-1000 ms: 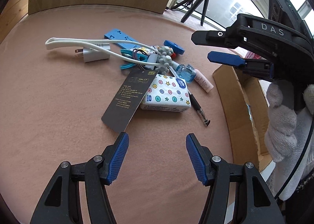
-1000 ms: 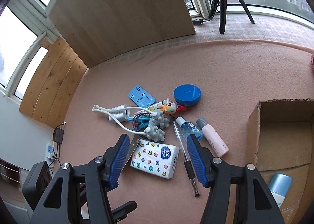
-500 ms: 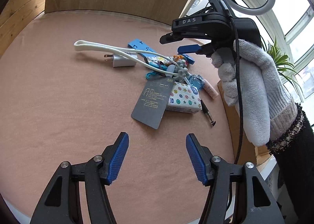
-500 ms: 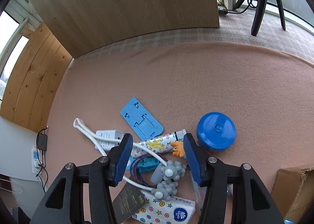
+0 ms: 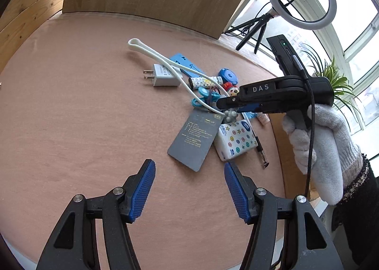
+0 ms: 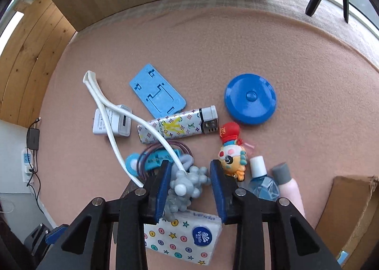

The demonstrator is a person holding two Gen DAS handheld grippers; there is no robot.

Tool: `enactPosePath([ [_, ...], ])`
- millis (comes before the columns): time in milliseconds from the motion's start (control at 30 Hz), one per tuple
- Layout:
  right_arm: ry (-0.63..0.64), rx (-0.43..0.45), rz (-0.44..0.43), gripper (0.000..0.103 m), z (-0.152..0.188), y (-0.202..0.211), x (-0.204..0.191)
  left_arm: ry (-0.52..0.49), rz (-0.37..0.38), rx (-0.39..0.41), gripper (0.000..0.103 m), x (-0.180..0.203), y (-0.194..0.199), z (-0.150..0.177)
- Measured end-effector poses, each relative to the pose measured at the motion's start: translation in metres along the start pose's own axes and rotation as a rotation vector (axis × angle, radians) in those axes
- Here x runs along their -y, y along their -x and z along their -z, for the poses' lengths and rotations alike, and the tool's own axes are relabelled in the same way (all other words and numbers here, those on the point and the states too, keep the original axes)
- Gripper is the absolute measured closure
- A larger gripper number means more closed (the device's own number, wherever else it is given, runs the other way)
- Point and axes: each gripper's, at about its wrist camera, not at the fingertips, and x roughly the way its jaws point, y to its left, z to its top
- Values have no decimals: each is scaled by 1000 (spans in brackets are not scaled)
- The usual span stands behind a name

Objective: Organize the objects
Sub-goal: 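Move the right tool back to the pile and grasp the grey massage ball, then pull the massage ball with the right tool out of the tangle and release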

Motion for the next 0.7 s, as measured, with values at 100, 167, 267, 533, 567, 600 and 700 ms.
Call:
enactPosePath([
  [100, -40, -23, -70, 71, 22, 0, 9, 6, 3, 5, 39, -4, 2, -1],
  [167, -53, -16, -78, 71, 36, 3, 8, 11, 3, 7, 39, -8, 4, -3],
  [267, -83, -2, -98, 71, 57, 4, 5, 15, -3, 15, 39, -14, 8, -4],
  [533, -122, -23, -243, 70, 79, -14, -42, 57, -40, 47, 39, -44, 23, -6],
  [567, -103, -21, -268, 69, 79, -14, -51, 57, -45, 53, 39, -46, 26, -6],
  [600, -85, -13, -285, 68, 78, -12, -58, 54, -52, 58, 39, -49, 28, -6],
  [700, -44, 34, -301, 66, 73, 2, -77, 62, -63, 63, 39, -57, 30, -6],
])
